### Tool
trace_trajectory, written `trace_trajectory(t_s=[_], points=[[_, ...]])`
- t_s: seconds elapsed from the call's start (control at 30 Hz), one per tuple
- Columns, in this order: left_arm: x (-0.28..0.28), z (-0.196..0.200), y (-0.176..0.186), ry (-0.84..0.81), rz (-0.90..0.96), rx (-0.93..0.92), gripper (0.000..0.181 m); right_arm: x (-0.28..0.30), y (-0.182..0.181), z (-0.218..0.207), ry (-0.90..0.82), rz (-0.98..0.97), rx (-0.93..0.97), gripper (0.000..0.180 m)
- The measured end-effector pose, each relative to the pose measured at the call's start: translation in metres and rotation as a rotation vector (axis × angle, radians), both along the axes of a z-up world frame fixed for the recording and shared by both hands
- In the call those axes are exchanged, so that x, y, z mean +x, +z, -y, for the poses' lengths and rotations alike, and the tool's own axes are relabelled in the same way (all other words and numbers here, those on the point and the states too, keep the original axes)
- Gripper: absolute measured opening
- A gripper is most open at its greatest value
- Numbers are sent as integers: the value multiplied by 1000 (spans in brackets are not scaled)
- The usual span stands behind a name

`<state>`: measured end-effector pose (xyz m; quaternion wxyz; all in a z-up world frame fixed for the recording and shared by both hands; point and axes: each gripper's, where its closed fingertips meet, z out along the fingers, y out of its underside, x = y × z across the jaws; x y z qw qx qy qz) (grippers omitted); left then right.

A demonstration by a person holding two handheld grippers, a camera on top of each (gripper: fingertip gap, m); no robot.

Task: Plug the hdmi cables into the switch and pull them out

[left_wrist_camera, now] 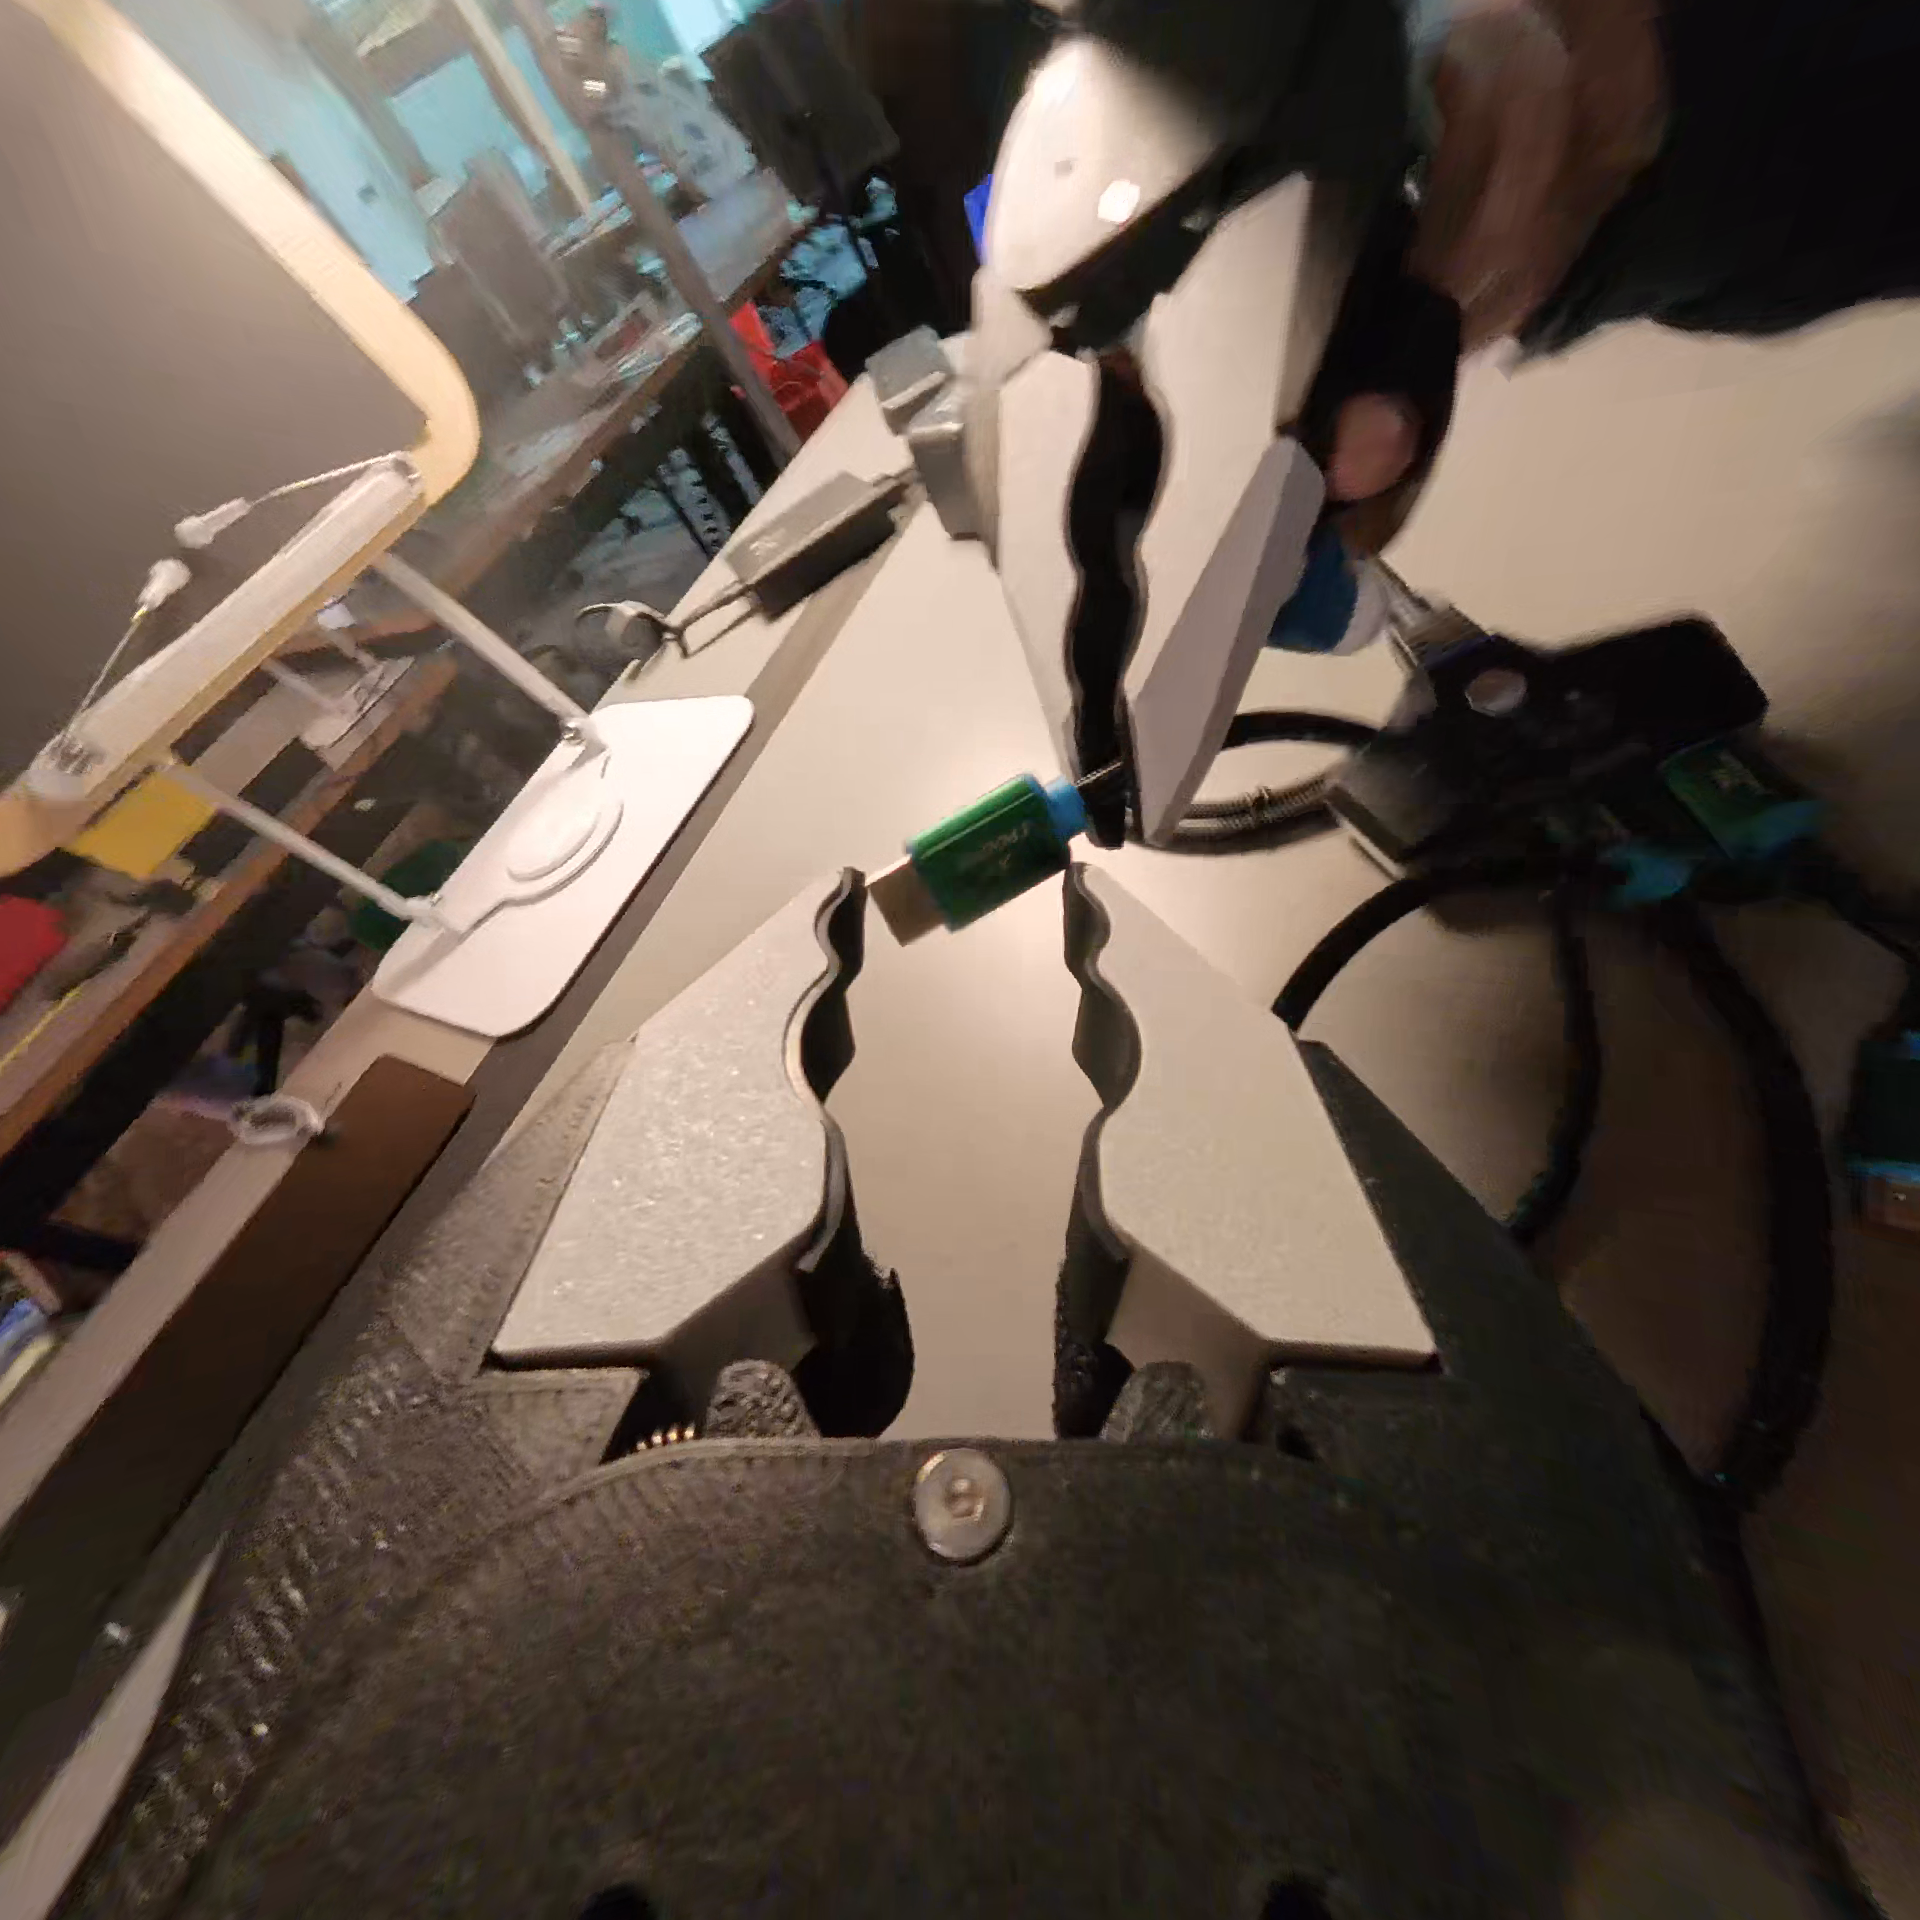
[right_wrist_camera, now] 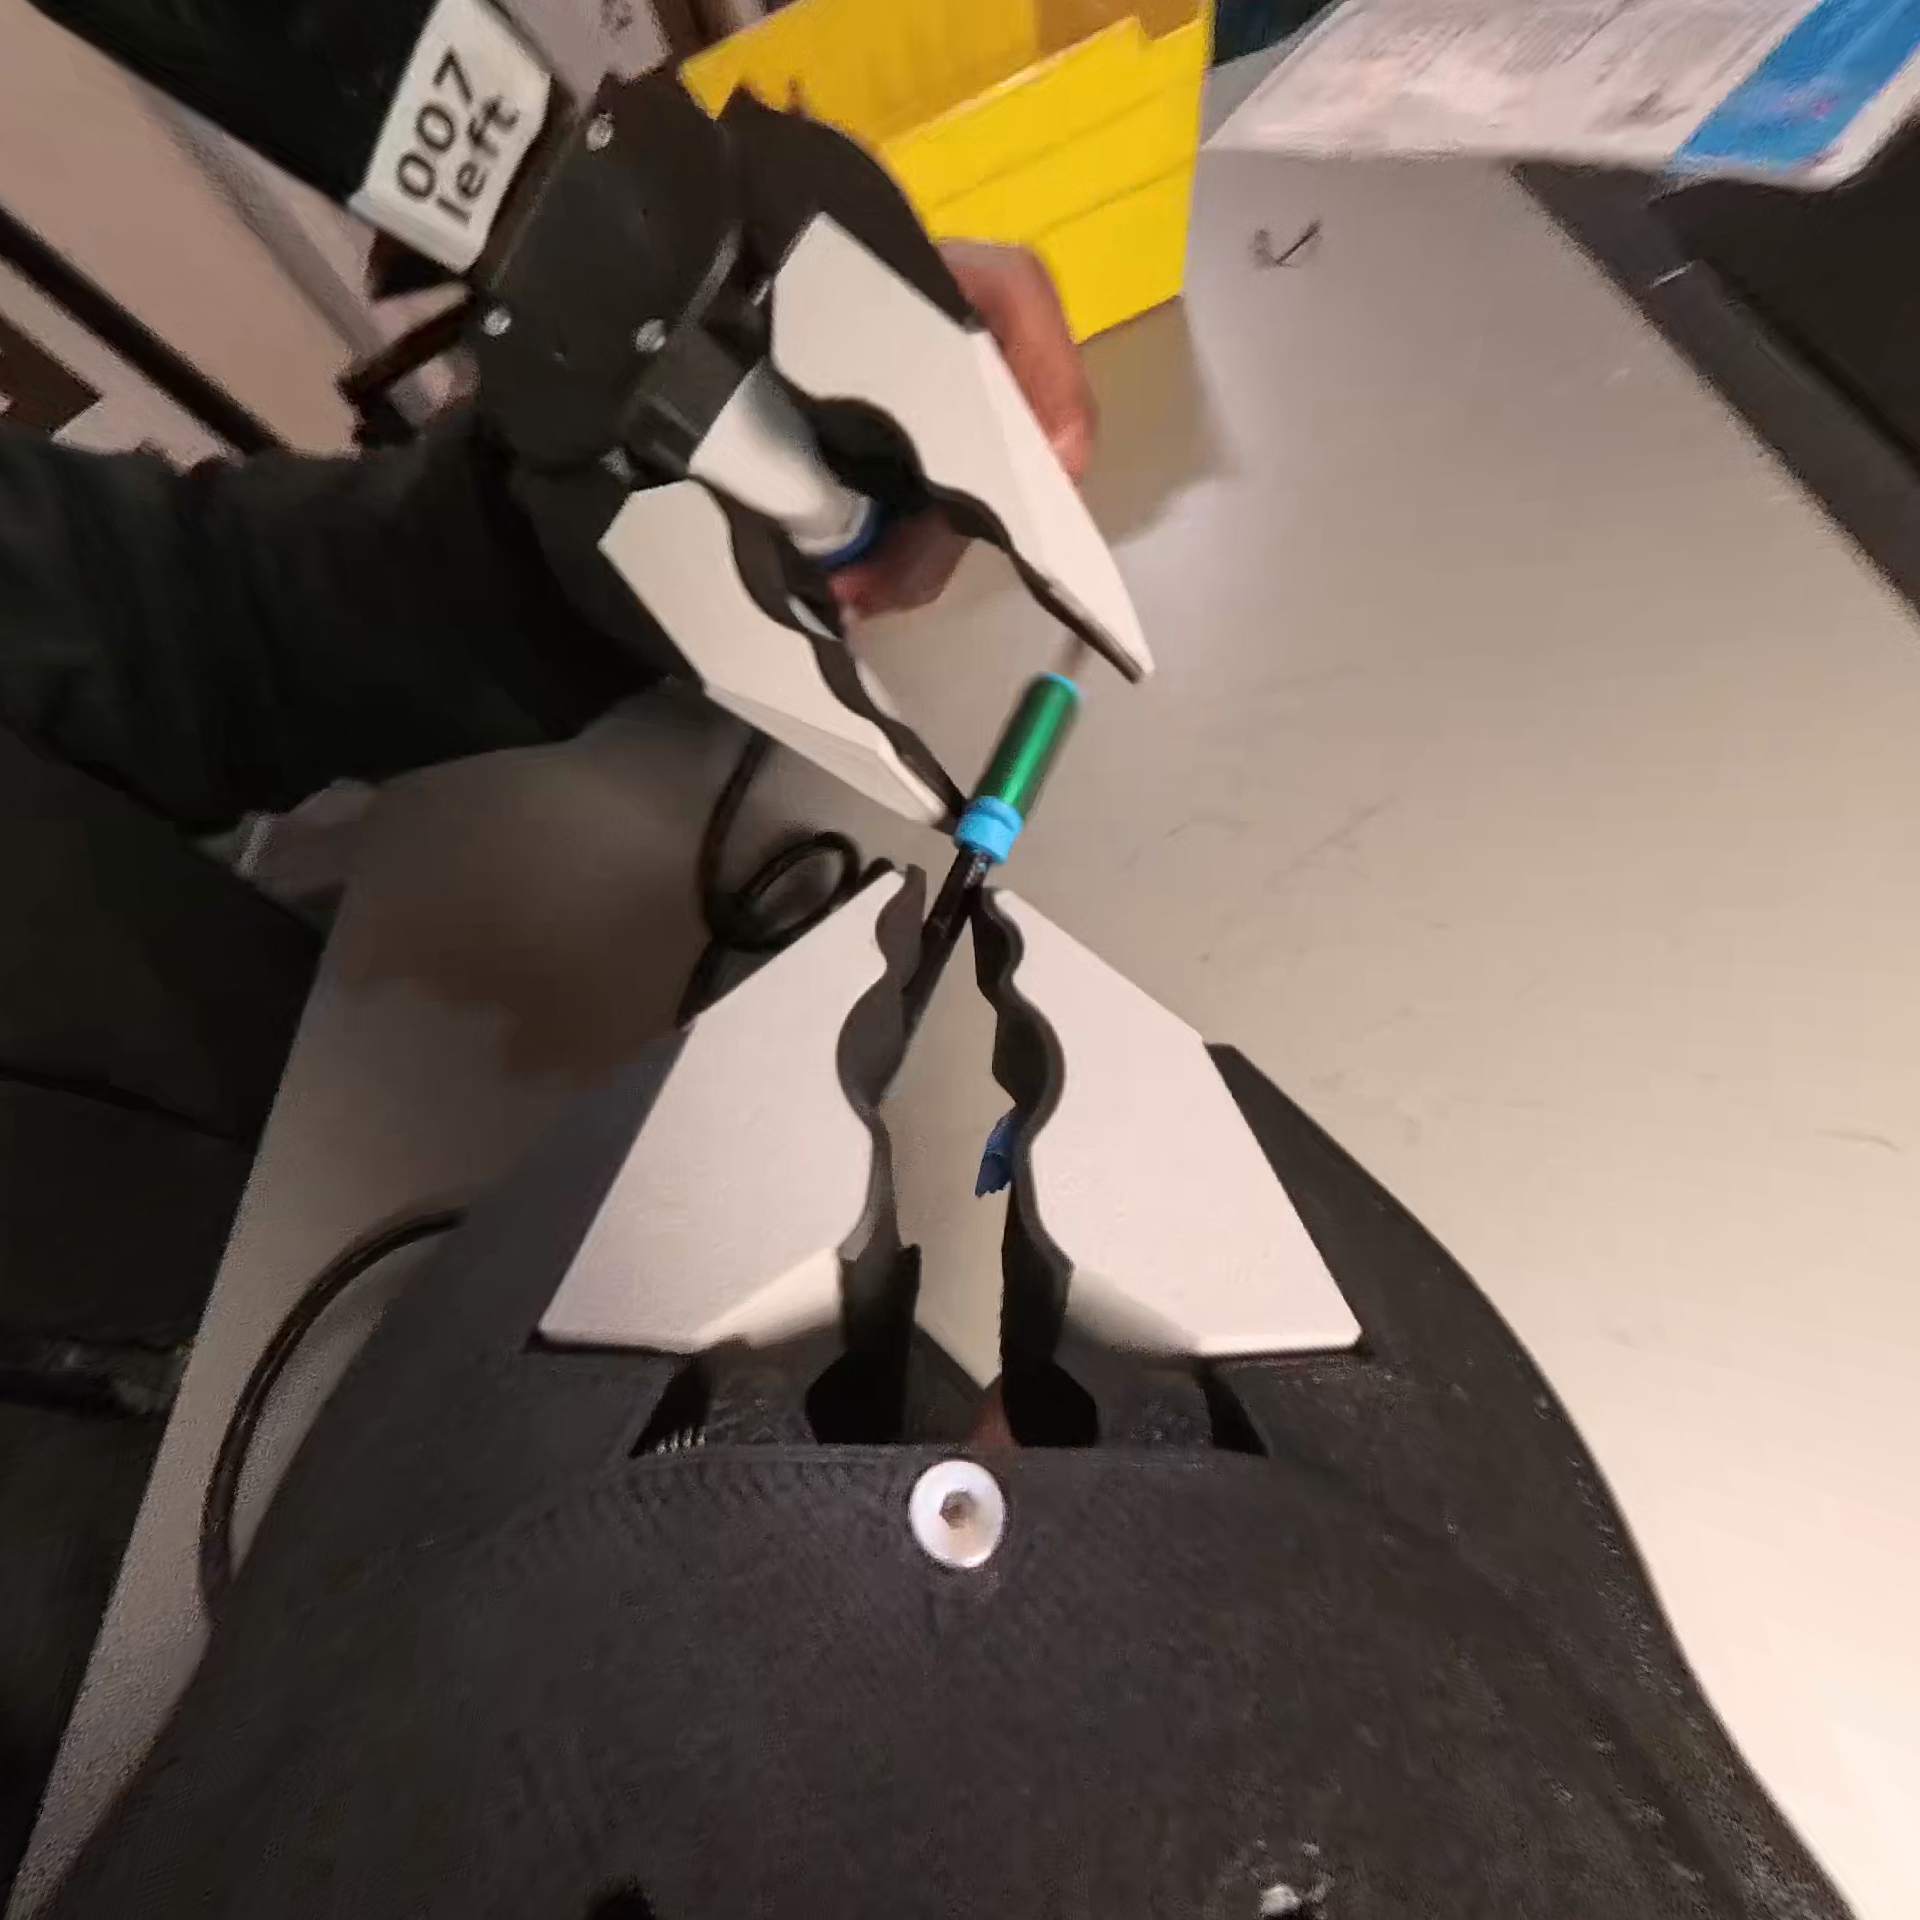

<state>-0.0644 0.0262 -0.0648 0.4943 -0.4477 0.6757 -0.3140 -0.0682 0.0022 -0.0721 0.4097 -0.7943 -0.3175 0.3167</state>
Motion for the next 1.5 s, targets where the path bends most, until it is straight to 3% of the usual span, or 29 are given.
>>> trace_trajectory(t_s=[0.1,0.2,0.3,0.4,0.5,0.57,0.77,0.93,1.07,1.1,1.3,1.43,1.5], points=[[-4,-7,25,66,133,-275,43,26,14,-15,-220,-78,65,8],[-4,12,50,-35,201,-640,44,65,24,-22,-512,-228,89,6],[10,39,48,-83,181,-770,45,85,19,-15,-697,-362,61,6],[31,61,13,-18,60,-676,45,82,12,-4,-771,-422,38,7],[44,77,-15,26,-19,-519,23,70,14,4,-776,-429,50,7],[49,71,-28,117,-38,-422,28,67,17,9,-790,-421,70,7],[55,82,-44,147,-88,-352,31,54,16,13,-788,-464,56,7],[55,84,-39,154,-46,-410,31,51,16,14,-799,-484,65,6],[55,96,-38,100,-68,-492,27,50,19,15,-804,-515,91,7],[54,97,-38,90,-68,-488,15,50,21,16,-803,-512,108,6],[36,73,-40,73,-160,-266,6,54,28,21,-730,-453,172,9],[6,64,-59,-49,-349,-89,6,66,29,29,-583,-281,267,41],[-8,68,-68,-150,-406,-39,6,64,20,35,-458,-190,265,43]])
